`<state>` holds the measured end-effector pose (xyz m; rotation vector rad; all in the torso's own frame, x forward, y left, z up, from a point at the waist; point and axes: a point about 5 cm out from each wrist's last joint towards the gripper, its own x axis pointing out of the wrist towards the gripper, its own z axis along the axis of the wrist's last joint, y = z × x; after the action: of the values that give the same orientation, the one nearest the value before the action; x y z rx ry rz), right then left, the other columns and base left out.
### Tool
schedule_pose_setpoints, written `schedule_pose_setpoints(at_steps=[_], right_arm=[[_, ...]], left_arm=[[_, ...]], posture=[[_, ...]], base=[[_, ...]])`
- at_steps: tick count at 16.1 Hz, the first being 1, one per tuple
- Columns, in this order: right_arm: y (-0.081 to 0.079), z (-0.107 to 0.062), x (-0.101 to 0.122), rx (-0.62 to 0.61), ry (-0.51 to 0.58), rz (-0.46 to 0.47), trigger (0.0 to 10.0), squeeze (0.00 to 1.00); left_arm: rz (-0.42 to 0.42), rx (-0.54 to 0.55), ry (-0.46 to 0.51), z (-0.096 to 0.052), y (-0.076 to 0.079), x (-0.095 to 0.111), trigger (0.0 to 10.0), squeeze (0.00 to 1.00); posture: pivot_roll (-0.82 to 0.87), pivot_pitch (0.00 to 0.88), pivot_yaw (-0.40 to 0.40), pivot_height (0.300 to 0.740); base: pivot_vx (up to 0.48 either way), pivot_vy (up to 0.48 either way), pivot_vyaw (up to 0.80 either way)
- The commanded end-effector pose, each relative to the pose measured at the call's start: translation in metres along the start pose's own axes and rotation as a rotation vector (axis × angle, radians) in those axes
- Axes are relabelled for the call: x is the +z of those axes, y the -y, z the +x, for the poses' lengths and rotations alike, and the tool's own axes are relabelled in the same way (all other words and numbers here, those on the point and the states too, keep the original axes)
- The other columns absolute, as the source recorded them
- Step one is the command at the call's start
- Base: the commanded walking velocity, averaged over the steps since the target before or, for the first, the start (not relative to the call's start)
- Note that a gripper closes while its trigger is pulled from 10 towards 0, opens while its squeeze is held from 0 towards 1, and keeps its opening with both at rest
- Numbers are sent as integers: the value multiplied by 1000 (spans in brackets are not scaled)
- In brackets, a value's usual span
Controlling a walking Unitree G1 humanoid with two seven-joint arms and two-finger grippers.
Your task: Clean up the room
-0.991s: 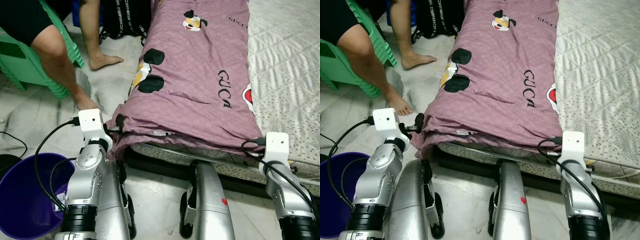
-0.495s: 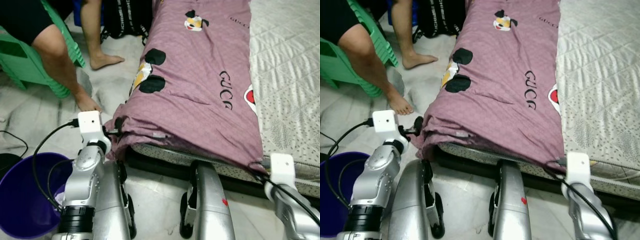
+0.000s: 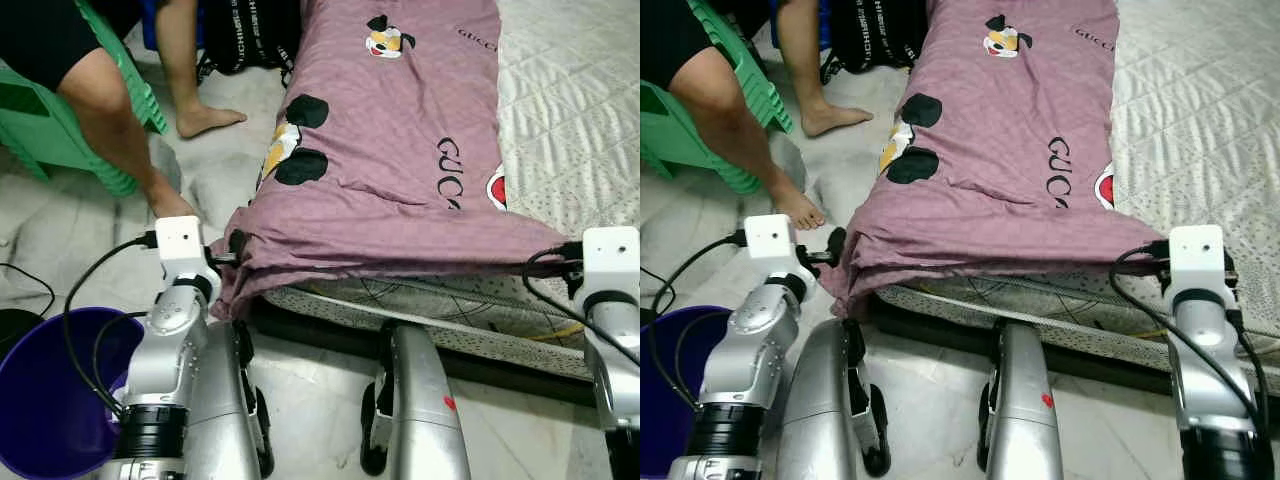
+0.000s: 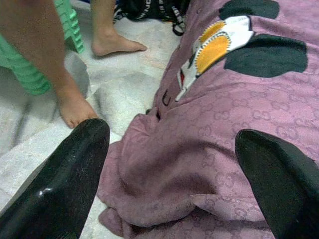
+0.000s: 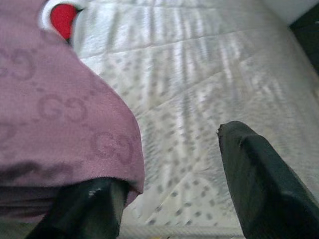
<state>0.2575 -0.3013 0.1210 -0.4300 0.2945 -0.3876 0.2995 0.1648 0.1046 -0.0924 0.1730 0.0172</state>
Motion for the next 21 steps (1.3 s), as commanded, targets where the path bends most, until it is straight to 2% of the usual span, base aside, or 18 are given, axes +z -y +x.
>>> schedule_pose_setpoints(at_steps=[1,2,3,4,5,6,8,9,10,11,12,14,15,16,17,18,20,21], right_arm=[[-16,-14,-13,116,-21,24,10000,1000],[-27,-28,-28,203,-48,37,10000,1000],[-35,-54,-56,319,-73,-8,10000,1000],[-31,-77,-83,377,-114,-51,10000,1000],[-26,-87,-98,395,-130,-99,10000,1000],[-9,-97,-120,352,-199,-151,10000,1000],[8,-90,-124,262,-219,-168,10000,1000],[19,-73,-110,164,-165,-139,10000,1000],[21,-52,-83,101,-48,-87,10000,1000],[9,-21,-16,77,183,40,10000,1000],[-10,-13,35,113,338,115,10000,1000],[-46,-5,76,219,431,225,10000,1000],[-66,-2,84,279,415,276,10000,1000],[-97,4,86,367,352,307,10000,1000],[-120,8,77,443,244,328,10000,1000],[-148,9,59,513,63,322,10000,1000],[-162,4,30,544,-167,414,10000,1000],[-164,3,22,546,-218,429,10000,1000]], left_arm=[[8,2,-24,-1,-3,-6,10000,0],[8,3,-26,-2,-3,-7,10000,0],[7,1,-29,-2,-2,-8,10000,0],[5,-4,-36,-2,-1,-10,10000,0],[5,-8,-38,-2,0,-10,10000,0],[4,-16,-39,-1,3,-10,10000,0],[5,-19,-35,1,4,-9,10000,0],[6,-19,-30,2,3,-8,10000,0],[5,-19,-27,3,3,-7,10000,0],[4,-19,-25,3,3,-7,10000,0],[1,-21,-21,3,5,-7,10000,0],[-8,-22,-12,3,8,-5,10000,0],[-13,-20,-9,3,8,-5,10000,0],[-24,-18,0,3,9,-3,10000,0],[-25,-17,1,3,10,-3,10000,0],[-25,-10,4,3,8,-2,10000,0],[-25,0,9,3,6,-1,10000,0],[-25,2,9,3,5,-1,10000,0]], posture=[[11,180,-19,536],[9,177,-23,536],[3,176,-28,536],[3,176,-28,536],[-8,175,-27,536],[-9,174,-27,536],[-18,175,-21,536],[-22,178,-16,536],[-26,177,-13,536],[-25,175,-10,536],[-20,169,-9,536],[-2,166,-13,536],[-2,166,-13,536],[19,164,-18,536],[22,165,-21,536],[29,162,-23,536],[43,159,-29,536],[41,157,-31,536]], base=[[0,0,0],[0,0,0],[0,0,0],[0,0,0],[0,0,0],[0,0,0],[0,0,0],[0,0,0],[0,0,0],[0,0,0],[0,0,0],[0,0,0],[0,0,0],[0,0,0],[0,0,0],[0,0,0],[0,0,0],[0,0,0]])
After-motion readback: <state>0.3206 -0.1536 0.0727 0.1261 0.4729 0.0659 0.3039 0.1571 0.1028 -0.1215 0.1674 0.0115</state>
